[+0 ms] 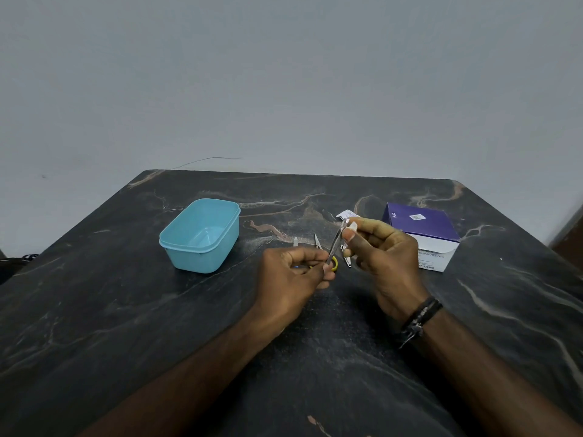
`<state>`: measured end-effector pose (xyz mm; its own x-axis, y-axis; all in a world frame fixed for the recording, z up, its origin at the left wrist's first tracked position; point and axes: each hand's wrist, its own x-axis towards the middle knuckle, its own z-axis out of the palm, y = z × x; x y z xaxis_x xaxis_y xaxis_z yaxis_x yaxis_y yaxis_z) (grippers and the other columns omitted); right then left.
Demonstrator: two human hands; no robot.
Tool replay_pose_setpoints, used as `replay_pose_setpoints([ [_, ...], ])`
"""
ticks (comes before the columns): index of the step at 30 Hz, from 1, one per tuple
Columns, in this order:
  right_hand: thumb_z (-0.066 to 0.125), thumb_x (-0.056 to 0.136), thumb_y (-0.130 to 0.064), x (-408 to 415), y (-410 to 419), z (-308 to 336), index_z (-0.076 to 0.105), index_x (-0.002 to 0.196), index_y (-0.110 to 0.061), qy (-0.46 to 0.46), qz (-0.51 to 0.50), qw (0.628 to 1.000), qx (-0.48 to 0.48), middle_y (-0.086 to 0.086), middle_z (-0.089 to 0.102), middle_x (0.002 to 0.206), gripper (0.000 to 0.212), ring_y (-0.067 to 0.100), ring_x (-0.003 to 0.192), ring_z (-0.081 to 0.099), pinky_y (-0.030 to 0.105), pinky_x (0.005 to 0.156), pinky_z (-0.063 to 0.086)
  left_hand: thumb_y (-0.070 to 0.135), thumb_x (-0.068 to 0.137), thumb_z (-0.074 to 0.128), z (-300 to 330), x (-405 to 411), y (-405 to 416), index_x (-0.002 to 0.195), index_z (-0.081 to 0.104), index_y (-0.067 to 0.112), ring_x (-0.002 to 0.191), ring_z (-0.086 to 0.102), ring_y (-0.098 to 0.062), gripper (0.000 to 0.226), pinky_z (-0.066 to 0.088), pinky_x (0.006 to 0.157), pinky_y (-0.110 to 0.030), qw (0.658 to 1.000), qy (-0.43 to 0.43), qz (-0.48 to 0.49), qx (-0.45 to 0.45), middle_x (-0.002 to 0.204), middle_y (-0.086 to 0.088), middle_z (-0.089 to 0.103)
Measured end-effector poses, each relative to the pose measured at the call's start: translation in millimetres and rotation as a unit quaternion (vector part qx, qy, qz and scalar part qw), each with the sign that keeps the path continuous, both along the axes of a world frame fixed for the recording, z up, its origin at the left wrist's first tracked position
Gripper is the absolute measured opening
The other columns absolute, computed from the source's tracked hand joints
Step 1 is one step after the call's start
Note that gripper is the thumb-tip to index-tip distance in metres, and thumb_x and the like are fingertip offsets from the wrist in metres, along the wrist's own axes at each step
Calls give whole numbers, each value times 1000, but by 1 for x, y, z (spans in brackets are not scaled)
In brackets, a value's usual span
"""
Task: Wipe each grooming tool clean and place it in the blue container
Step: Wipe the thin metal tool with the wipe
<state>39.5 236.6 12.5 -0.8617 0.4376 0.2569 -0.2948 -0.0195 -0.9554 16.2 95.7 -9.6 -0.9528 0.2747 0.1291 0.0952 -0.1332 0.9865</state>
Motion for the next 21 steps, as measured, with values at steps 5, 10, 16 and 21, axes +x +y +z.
replay_pose_setpoints([
  [5, 71, 84, -7, -2, 2, -2, 73, 91, -13, -11, -15, 1000, -6, 4, 72, 77, 9, 7, 57, 64, 18, 48, 43, -5, 84, 69, 0, 0, 0, 89, 70, 6, 73, 74, -22, 13, 60, 63, -26, 1000, -5, -4, 11, 81, -13, 75],
  [10, 65, 90, -14, -2, 2, -4, 72, 95, -15, -16, -2, 1000, -15, 3, 71, 71, 9, 8, 64, 65, 22, 55, 45, -5, 84, 69, 0, -1, 0, 91, 70, 5, 75, 74, -25, 13, 60, 64, -27, 1000, -1, -3, 9, 83, -15, 75],
  [16, 61, 93, -13, -3, 1, -5, 72, 91, -16, -17, -3, 1000, -15, -1, 69, 63, 12, 5, 60, 61, 19, 54, 44, -5, 84, 68, -2, -1, 2, 92, 70, 5, 74, 74, -22, 13, 60, 64, -26, 1000, -1, -5, 2, 83, -15, 75],
  [21, 62, 93, -15, -5, 3, -8, 73, 91, -15, -29, -7, 999, -11, -2, 68, 62, 11, 5, 60, 61, 24, 57, 43, -5, 84, 68, -2, 0, 2, 91, 70, 4, 73, 74, -21, 12, 59, 63, -25, 1000, 8, -6, 0, 83, -15, 75],
])
